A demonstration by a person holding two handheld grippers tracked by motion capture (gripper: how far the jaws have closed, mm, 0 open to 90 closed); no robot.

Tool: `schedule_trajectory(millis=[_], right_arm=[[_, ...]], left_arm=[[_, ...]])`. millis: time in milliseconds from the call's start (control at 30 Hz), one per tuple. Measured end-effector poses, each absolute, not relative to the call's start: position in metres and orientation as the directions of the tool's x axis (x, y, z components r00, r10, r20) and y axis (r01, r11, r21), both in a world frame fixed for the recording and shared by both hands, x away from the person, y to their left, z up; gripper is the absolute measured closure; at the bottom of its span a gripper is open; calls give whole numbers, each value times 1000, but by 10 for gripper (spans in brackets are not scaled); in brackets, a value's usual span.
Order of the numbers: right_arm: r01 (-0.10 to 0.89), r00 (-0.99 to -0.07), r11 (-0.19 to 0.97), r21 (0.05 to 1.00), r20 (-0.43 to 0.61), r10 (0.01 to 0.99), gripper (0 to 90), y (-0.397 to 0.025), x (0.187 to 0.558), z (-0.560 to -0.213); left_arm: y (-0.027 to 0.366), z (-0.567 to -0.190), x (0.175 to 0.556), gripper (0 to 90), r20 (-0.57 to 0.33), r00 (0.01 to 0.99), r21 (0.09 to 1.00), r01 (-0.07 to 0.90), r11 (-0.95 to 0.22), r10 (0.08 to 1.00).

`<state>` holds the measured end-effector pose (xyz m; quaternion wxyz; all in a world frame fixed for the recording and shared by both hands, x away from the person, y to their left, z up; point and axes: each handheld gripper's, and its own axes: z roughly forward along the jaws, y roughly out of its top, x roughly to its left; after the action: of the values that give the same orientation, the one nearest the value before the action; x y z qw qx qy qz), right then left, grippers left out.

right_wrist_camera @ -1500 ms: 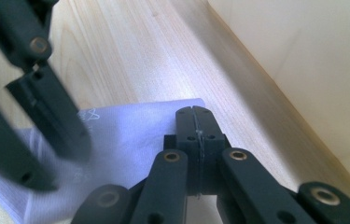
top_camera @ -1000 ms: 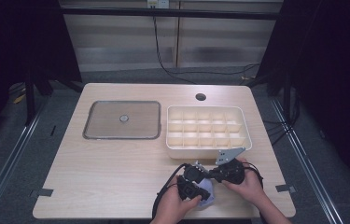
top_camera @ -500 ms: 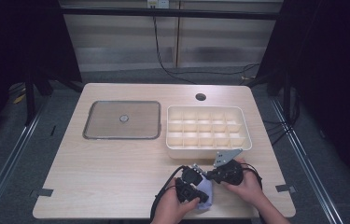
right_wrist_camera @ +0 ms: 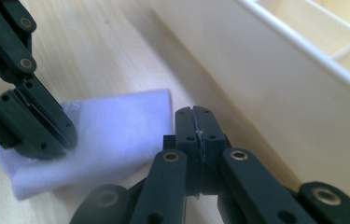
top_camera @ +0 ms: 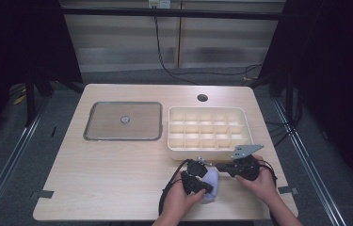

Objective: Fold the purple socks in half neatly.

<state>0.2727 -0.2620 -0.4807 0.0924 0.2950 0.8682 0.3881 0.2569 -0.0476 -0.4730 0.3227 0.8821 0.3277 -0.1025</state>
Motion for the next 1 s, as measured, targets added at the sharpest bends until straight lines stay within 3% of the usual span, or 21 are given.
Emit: schedule_trajectory(millis=[233, 567, 833, 1000], right_arm=[[452, -789, 499, 740, 70, 611, 888, -277, 272, -476], [467, -779, 498, 731, 72, 623, 856, -279, 270, -478], [484, -757, 487, 727, 68, 650, 808, -284, 265, -478], [493, -740, 474, 729, 65, 670, 784, -291, 261, -477]], left_arm=[[-56, -474, 264, 852, -395, 763, 517, 645, -563, 511], [-53, -464, 267, 740, -425, 762, 532, 648, -546, 489], [-27, -446, 279, 685, -382, 774, 564, 629, -535, 506], [-12, -455, 289, 686, -360, 760, 531, 644, -550, 542]])
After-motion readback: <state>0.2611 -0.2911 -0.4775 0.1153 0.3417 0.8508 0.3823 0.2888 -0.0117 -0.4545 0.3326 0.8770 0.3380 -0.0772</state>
